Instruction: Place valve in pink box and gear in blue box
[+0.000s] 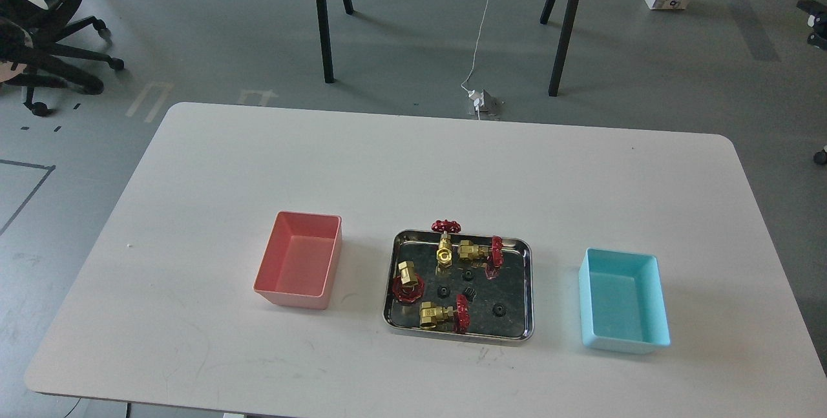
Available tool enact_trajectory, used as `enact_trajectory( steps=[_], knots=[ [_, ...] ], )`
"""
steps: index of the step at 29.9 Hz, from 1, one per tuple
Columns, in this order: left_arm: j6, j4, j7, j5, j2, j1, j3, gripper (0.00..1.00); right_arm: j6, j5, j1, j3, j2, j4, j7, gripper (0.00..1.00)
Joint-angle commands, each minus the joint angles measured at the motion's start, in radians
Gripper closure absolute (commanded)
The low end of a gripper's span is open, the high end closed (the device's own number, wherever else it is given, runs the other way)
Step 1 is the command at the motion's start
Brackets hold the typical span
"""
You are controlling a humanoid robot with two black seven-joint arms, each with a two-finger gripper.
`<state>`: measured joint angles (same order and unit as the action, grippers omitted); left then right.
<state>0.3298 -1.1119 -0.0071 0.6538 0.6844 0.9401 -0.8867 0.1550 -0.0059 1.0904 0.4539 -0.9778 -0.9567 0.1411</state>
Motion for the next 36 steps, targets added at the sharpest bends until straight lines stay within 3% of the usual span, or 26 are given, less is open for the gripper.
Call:
enact_trajectory(
  steps=[1, 2, 4, 7, 12, 14, 17, 20, 23, 26, 30, 36],
  knots=[
    [0.023, -0.012, -0.049, 0.000, 0.009, -0.004, -0.029, 0.00, 0.006, -0.019, 0.005, 0.011, -0.002, -0.011, 0.000, 0.01],
    [0.029, -0.016, -0.071, 0.001, 0.012, -0.007, -0.031, 0.01, 0.006, -0.019, 0.008, 0.011, -0.005, -0.011, 0.000, 0.01],
    [0.031, -0.022, -0.155, 0.009, 0.017, -0.003, -0.028, 0.06, 0.006, -0.019, 0.012, 0.011, -0.007, -0.011, 0.000, 0.01],
    [0.035, 0.001, -0.122, -0.008, 0.017, 0.026, -0.041, 0.00, 0.008, -0.019, 0.016, 0.011, -0.007, -0.010, 0.000, 0.01],
    [0.020, -0.024, -0.122, 0.023, -0.012, 0.013, -0.005, 0.01, 0.006, -0.020, 0.022, 0.020, -0.002, -0.008, 0.000, 0.01],
    [-0.004, -0.107, -0.142, 0.162, -0.005, -0.013, 0.017, 0.03, 0.006, -0.019, 0.035, 0.029, -0.002, -0.010, 0.000, 0.01],
    [-0.108, -0.234, -0.203, 0.563, 0.000, -0.069, 0.028, 0.04, 0.005, -0.020, 0.066, 0.029, -0.001, -0.002, 0.003, 0.01],
    [-0.198, -0.345, -0.229, 0.937, -0.006, -0.133, 0.051, 0.04, 0.001, -0.020, 0.094, 0.029, -0.006, 0.001, 0.006, 0.01],
    [-0.264, -0.437, -0.229, 1.290, -0.008, -0.193, 0.153, 0.04, -0.003, -0.022, 0.115, 0.029, -0.007, 0.004, 0.008, 0.01],
    [-0.369, -0.439, -0.228, 1.528, -0.016, -0.224, 0.302, 0.04, -0.005, -0.023, 0.132, 0.028, -0.007, 0.007, 0.009, 0.01],
    [-0.489, -0.399, -0.203, 1.528, -0.046, -0.247, 0.515, 0.04, -0.005, -0.023, 0.155, 0.028, -0.009, 0.007, 0.011, 0.01],
    [-0.521, -0.301, -0.143, 1.528, -0.167, -0.254, 0.626, 0.04, -0.006, -0.023, 0.161, 0.028, -0.009, 0.006, 0.014, 0.01]
  ],
)
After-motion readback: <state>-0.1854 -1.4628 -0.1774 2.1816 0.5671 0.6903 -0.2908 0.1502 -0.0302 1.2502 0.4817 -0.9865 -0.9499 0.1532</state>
